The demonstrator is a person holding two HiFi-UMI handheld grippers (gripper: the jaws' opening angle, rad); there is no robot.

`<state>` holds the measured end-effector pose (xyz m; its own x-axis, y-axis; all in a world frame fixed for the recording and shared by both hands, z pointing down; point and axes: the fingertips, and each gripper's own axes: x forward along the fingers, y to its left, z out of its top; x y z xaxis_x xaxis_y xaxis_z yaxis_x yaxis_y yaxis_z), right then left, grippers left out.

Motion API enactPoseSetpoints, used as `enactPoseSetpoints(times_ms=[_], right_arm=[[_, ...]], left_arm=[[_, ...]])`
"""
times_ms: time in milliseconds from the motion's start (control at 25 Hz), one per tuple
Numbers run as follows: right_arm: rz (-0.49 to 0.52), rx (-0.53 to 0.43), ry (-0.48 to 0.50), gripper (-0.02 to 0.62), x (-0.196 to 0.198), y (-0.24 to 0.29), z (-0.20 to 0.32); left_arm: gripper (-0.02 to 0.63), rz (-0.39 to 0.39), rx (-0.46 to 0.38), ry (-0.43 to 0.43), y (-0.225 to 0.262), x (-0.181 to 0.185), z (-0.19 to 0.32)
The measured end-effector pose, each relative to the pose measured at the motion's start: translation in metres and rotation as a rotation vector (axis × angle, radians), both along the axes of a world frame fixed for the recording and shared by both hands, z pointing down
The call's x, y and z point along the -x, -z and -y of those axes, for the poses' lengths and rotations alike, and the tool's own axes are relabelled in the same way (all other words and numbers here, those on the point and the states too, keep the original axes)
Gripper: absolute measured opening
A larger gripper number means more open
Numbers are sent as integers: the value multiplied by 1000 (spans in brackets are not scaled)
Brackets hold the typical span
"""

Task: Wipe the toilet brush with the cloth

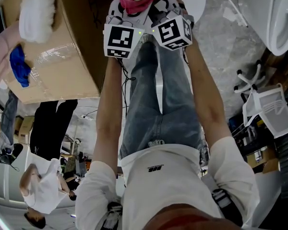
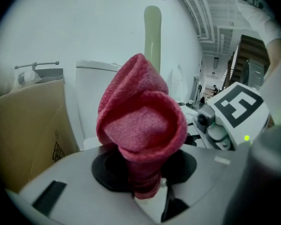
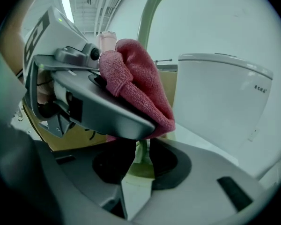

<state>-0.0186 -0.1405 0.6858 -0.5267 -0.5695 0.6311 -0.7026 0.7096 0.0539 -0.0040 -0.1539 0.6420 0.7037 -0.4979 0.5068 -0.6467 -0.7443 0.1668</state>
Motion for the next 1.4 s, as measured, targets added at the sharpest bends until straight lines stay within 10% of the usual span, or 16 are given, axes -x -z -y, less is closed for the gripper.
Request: enactPoseSetpoints(times_ms=[1400], right_arm=[[-85, 23, 50, 57, -3, -4, -1]], left_arm=[[127, -116, -137, -107, 123, -18, 17]])
